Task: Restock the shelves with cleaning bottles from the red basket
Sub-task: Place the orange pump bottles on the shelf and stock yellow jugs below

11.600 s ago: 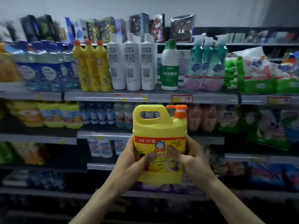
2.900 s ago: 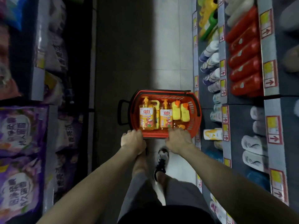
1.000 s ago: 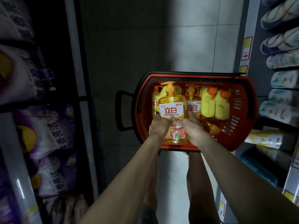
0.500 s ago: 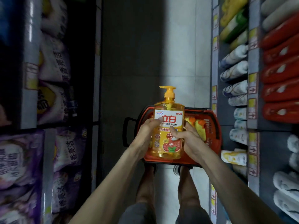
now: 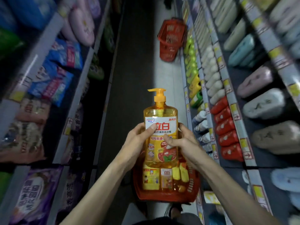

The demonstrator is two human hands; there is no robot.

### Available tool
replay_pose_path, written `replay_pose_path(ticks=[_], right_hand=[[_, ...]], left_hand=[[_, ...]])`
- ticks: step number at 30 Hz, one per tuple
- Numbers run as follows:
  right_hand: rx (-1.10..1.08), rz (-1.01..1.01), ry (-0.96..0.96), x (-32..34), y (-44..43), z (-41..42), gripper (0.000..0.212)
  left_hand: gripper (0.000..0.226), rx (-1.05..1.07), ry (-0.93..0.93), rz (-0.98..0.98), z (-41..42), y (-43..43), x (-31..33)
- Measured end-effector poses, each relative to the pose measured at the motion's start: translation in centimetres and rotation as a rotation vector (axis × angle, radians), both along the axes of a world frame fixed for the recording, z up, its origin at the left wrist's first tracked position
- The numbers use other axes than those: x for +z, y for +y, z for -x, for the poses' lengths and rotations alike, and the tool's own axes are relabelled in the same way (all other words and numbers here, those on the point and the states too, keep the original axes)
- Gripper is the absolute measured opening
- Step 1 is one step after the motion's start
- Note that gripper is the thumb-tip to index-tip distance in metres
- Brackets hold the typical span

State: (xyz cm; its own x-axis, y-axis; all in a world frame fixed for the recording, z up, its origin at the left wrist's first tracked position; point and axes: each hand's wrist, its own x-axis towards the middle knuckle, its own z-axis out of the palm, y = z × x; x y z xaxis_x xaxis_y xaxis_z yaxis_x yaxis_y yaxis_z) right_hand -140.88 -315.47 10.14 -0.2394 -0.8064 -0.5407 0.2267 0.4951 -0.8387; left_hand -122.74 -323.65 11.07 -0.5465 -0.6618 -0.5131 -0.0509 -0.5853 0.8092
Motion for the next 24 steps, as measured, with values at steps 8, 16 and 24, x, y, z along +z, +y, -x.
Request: replay_pose_path(ticks=[8, 16, 24], right_hand=[[0.03, 0.224, 0.158, 10.4, -2.2, -2.0, 0.081], [0.205, 0.449, 0.209, 16.6, -6.5, -3.6, 0.076], [0.488, 0.676, 0.287, 19.3, -8.2, -5.7, 0.074]], left_hand=[[0.039, 0.015, 0.104, 0.297, -2.5, -2.1, 9.6], [0.039, 0.21, 0.081, 0.543, -4.7, -3.1, 16.4], [0.035, 0.465, -0.103, 0.767, -6.6, 1.2, 20.5]])
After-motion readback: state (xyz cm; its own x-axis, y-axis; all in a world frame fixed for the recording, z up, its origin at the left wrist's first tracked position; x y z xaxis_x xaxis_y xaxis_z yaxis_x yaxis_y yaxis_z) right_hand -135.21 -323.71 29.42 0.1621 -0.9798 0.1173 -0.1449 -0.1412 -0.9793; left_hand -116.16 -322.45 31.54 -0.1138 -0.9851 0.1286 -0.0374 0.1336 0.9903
